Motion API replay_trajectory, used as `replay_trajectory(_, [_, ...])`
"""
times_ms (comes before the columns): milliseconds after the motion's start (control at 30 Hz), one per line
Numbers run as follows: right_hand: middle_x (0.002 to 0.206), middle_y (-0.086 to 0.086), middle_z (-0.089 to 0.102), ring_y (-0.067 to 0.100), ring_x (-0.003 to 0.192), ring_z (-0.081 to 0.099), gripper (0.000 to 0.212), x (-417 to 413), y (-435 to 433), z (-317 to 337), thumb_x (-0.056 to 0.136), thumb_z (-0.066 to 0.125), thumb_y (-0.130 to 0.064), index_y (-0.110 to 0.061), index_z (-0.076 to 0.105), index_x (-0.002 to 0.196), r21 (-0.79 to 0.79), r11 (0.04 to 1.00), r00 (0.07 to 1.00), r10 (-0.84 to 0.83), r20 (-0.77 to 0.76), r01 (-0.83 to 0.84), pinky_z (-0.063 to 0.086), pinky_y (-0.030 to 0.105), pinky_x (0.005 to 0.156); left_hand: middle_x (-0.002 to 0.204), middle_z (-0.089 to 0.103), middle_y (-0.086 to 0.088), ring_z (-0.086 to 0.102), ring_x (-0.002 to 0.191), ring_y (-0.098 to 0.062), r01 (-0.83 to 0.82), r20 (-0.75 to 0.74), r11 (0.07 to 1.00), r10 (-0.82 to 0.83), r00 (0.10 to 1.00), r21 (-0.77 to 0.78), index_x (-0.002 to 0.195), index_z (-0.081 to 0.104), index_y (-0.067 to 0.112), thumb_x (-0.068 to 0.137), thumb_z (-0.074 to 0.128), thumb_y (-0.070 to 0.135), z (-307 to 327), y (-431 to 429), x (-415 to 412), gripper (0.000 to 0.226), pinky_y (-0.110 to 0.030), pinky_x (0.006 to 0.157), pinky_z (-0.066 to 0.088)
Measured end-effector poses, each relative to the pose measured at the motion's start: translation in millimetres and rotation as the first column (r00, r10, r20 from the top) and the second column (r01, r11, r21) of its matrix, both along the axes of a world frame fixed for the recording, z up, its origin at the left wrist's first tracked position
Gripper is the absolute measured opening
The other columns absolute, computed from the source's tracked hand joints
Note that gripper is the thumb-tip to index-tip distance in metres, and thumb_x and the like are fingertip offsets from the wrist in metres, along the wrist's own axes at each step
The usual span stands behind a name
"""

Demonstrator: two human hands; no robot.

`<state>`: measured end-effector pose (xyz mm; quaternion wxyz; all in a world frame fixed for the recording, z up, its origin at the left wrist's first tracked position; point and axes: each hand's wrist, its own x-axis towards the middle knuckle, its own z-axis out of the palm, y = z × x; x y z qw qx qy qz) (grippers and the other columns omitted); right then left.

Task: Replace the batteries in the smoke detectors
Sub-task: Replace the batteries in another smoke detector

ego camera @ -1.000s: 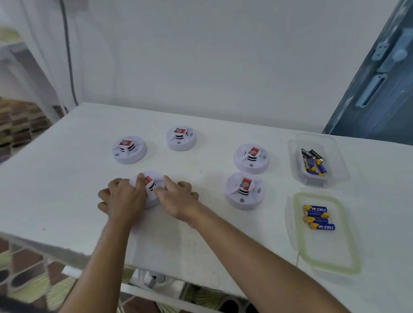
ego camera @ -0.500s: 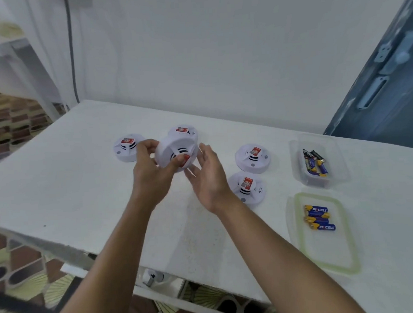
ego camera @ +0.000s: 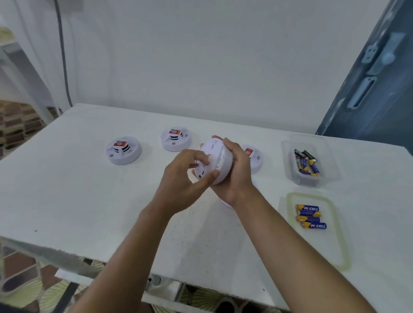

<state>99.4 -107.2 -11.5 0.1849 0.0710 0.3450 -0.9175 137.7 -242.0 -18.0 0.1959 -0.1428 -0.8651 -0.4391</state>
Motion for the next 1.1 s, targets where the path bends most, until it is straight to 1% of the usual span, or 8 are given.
replay_trajectory(233, [0.095, 0.007, 0.069, 0.027, 0.087, 0.065, 0.02, 2.2, 8.3, -0.7, 0.097, 0.052, -0.035, -0.021, 0.066, 0.1, -0.015, 1.0, 0.997, -0.017, -0.075, 0.016, 0.053, 0.036, 0.077, 0.11, 0.063, 0.016, 0.061, 0.098, 0.003, -0.13, 0.199, 0.985, 0.106, 0.974, 0.112, 0.121, 0.059, 0.023, 0.078, 0.077, 0.046, 11.6, 14.1, -2.2, 0.052, -0.009, 0.078, 0.05])
replay_trajectory(433, [0.091, 0.003, 0.069, 0.023, 0.085, 0.066, 0.023, 4.5, 13.3, 0.7, 0.097, 0.05, -0.037, -0.02, 0.065, 0.098, 0.071, 0.997, 0.995, 0.018, -0.103, -0.01, 0.049, 0.036, 0.079, 0.1, 0.066, 0.017, 0.063, 0.09, 0.002, -0.176, 0.24, 0.981, 0.15, 0.959, 0.088, 0.117, 0.066, 0.026, 0.074, 0.079, 0.045, 16.9, 20.4, -3.8, 0.049, -0.011, 0.076, 0.05])
replay_trajectory(567, [0.088, 0.001, 0.07, 0.021, 0.078, 0.068, 0.021, 4.3, 16.8, 4.1, 0.095, 0.052, -0.034, -0.019, 0.065, 0.102, 0.122, 0.992, 0.99, 0.005, -0.144, 0.012, 0.052, 0.032, 0.073, 0.092, 0.069, 0.015, 0.064, 0.078, 0.004, -0.217, 0.305, 0.96, 0.157, 0.939, 0.174, 0.108, 0.067, 0.029, 0.073, 0.08, 0.043, 19.6, 25.0, -5.1, 0.04, -0.015, 0.07, 0.052])
replay_trajectory(700, [0.09, -0.002, 0.071, 0.021, 0.081, 0.068, 0.03, 4.4, 16.7, 2.8, 0.082, 0.057, -0.039, -0.021, 0.065, 0.104, 0.169, 0.984, 0.984, -0.032, -0.177, 0.062, 0.051, 0.032, 0.072, 0.09, 0.071, 0.012, 0.066, 0.074, 0.002, -0.235, 0.367, 0.938, 0.132, 0.921, 0.253, 0.103, 0.067, 0.028, 0.065, 0.078, 0.047, 21.5, 30.9, -7.6, 0.044, -0.02, 0.064, 0.055])
replay_trajectory(800, [0.086, -0.003, 0.071, 0.02, 0.078, 0.069, 0.024, 5.0, 20.8, -0.1, 0.092, 0.052, -0.036, -0.02, 0.062, 0.106, 0.149, 0.988, 0.981, -0.02, -0.195, 0.049, 0.051, 0.032, 0.071, 0.088, 0.071, 0.01, 0.067, 0.074, -0.001, -0.238, 0.393, 0.93, 0.114, 0.912, 0.281, 0.098, 0.066, 0.028, 0.061, 0.076, 0.046, 22.8, 35.4, -7.0, 0.042, -0.018, 0.06, 0.051])
replay_trajectory(900, [0.083, -0.001, 0.071, 0.019, 0.076, 0.069, 0.021, 4.5, 27.1, -1.9, 0.099, 0.047, -0.032, -0.019, 0.062, 0.107, 0.135, 0.99, 0.989, -0.016, -0.149, 0.036, 0.052, 0.031, 0.071, 0.086, 0.069, 0.012, 0.063, 0.069, 0.003, -0.242, 0.377, 0.936, 0.135, 0.916, 0.254, 0.098, 0.064, 0.027, 0.062, 0.076, 0.044, 24.2, 37.7, -5.0, 0.041, -0.017, 0.059, 0.05])
replay_trajectory(1000, [0.093, 0.003, 0.07, 0.022, 0.084, 0.066, 0.023, 2.6, 34.6, -3.8, 0.098, 0.048, -0.034, -0.018, 0.063, 0.106, 0.111, 0.988, 0.989, -0.096, -0.114, 0.109, 0.05, 0.033, 0.074, 0.086, 0.067, 0.013, 0.063, 0.07, 0.0, -0.261, 0.349, 0.941, 0.175, 0.921, 0.216, 0.101, 0.064, 0.025, 0.068, 0.081, 0.035, 21.5, 33.2, -4.1, 0.039, -0.021, 0.065, 0.053])
replay_trajectory(1100, [0.104, 0.006, 0.068, 0.024, 0.085, 0.067, 0.028, -2.4, 44.0, -7.5, 0.096, 0.049, -0.037, -0.016, 0.065, 0.105, 0.055, 0.977, 0.976, -0.203, -0.085, 0.208, 0.051, 0.034, 0.078, 0.087, 0.063, 0.013, 0.06, 0.073, -0.004, -0.24, 0.324, 0.968, 0.206, 0.923, 0.069, 0.101, 0.062, 0.022, 0.069, 0.082, 0.033, 15.3, 21.7, -3.9, 0.039, -0.019, 0.066, 0.051])
